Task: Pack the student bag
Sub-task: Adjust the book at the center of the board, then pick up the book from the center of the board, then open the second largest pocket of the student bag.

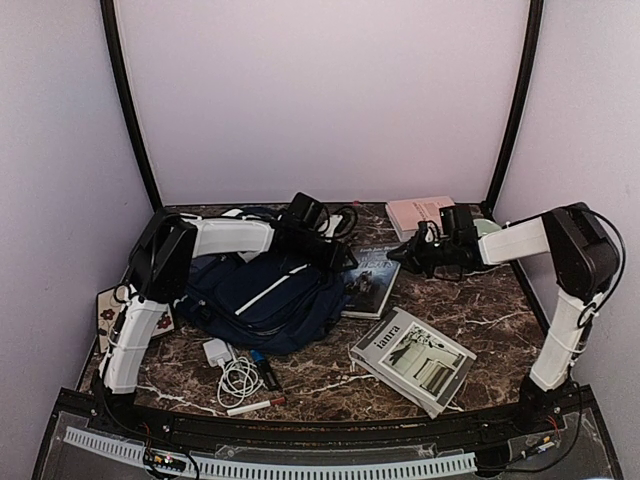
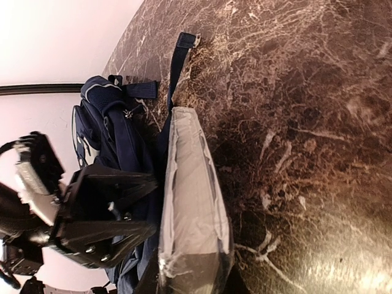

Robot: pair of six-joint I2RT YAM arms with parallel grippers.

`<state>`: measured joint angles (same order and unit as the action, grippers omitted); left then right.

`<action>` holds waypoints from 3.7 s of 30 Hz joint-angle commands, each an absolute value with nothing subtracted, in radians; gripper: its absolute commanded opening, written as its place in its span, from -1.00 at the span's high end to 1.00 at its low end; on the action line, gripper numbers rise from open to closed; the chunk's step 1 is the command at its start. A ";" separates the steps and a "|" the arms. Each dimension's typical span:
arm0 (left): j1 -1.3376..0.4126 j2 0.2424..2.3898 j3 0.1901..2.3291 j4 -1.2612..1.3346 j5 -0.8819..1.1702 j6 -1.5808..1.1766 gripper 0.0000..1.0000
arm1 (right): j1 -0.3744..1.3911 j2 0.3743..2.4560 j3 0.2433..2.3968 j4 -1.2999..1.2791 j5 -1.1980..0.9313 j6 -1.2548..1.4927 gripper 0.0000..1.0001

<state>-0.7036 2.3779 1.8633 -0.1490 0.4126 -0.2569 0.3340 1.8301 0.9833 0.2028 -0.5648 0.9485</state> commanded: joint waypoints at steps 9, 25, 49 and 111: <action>-0.716 1.890 1.815 -0.649 0.196 0.004 -0.48 | 0.326 1.441 0.984 -0.042 -0.344 0.798 1.00; -0.964 1.737 1.279 -0.782 -0.376 0.252 -0.54 | 0.325 1.172 0.967 -0.229 -0.253 0.717 1.00; -0.925 1.565 1.166 -0.779 -0.233 0.344 -0.33 | 0.325 1.167 0.936 -0.217 -0.278 0.705 1.00; -0.927 1.644 1.202 -0.250 -0.646 0.271 1.00 | 0.343 1.073 0.865 -0.128 -0.286 0.817 1.00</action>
